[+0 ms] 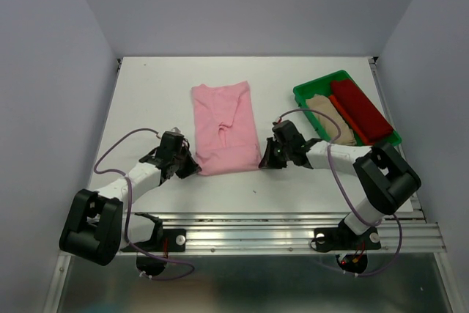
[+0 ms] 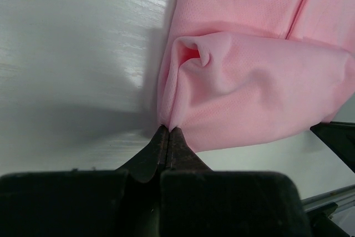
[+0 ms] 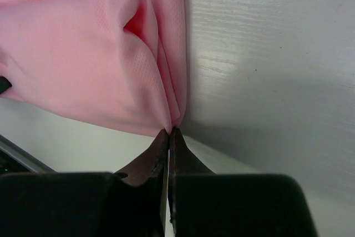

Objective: Roll the t-shirts
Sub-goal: Roll the T-shirt to the center of the board.

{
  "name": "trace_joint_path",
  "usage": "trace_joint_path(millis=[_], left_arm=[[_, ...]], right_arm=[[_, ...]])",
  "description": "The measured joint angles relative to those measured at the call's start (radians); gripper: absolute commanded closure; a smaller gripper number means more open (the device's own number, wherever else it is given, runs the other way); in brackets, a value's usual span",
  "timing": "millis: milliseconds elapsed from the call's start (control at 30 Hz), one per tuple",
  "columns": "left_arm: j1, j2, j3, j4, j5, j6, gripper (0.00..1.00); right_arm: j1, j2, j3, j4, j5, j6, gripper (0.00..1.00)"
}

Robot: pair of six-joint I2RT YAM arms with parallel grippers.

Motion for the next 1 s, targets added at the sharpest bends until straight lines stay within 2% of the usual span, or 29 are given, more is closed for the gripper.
trace_joint_path(millis=[700, 1000], left_arm=[[0.0, -0.014, 0.098, -0.096, -0.003, -0.018, 1.0], [0.001, 0.031, 0.109, -0.089, -0.002, -0.005, 1.0]], right_arm=[[0.0, -0.06, 0.044, -0.045, 0.061, 0.004, 0.99], [0.0, -0.058, 0.045, -0.05, 0.068, 0.004, 0.99]])
